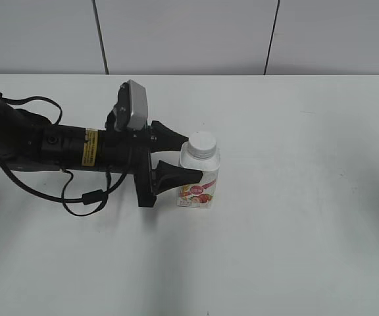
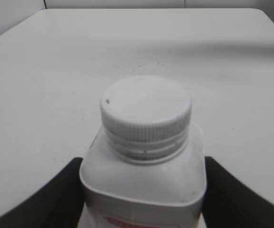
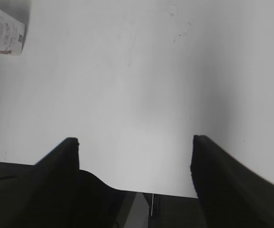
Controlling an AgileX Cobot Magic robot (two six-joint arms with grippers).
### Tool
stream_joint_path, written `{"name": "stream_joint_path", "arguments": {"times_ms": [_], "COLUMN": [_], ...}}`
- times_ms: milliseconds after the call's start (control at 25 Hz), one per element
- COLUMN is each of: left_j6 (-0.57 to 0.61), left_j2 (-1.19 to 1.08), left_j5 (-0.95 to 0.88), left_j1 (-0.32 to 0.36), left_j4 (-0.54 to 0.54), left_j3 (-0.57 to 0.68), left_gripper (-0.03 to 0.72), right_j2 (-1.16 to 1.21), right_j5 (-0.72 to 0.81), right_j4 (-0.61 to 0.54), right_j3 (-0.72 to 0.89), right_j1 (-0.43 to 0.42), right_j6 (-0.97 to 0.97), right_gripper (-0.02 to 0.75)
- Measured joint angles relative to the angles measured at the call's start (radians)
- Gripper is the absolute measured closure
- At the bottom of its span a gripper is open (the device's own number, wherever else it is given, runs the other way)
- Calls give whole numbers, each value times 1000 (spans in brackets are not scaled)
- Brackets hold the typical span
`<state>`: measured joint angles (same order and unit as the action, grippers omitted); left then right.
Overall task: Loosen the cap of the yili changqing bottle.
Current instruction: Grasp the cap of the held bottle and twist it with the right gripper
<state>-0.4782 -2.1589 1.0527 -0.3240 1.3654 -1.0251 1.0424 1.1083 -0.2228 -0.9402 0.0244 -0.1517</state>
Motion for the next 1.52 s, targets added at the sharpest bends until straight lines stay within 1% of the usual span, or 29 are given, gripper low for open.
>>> {"name": "stream_joint_path", "arguments": {"times_ms": [160, 440, 560, 640, 880, 1000, 1160, 1360, 1520], "left_j6": [0, 0, 0, 0, 0, 0, -1, -1, -1], "left_j2": [0, 0, 0, 0, 0, 0, 0, 0, 0], "left_j5": [0, 0, 0, 0, 0, 1, 1, 1, 1], "left_j1": [0, 0, 0, 0, 0, 0, 0, 0, 0], "left_j4": [0, 0, 0, 0, 0, 0, 0, 0, 0], "left_j3": [0, 0, 0, 0, 0, 0, 0, 0, 0], "left_gripper": [248, 249, 249, 249, 249, 249, 249, 249, 249], "right_j2": [150, 372, 457, 512, 678, 740, 801, 858, 882], "right_j5": [29, 31, 31, 35, 98, 101, 101, 102, 102], "right_j4": [-4, -3, -1, 0, -3, -3, -3, -4, -7], "right_j3": [-55, -165, -233, -289, -449, -525, -617, -717, -753], "right_j1": [0, 0, 0, 0, 17, 56, 143, 285, 395], "right_j6": [2, 1, 1, 4, 14, 15, 32, 64, 84], "right_gripper": [164, 164, 169, 185, 212, 214, 214, 214, 214]}}
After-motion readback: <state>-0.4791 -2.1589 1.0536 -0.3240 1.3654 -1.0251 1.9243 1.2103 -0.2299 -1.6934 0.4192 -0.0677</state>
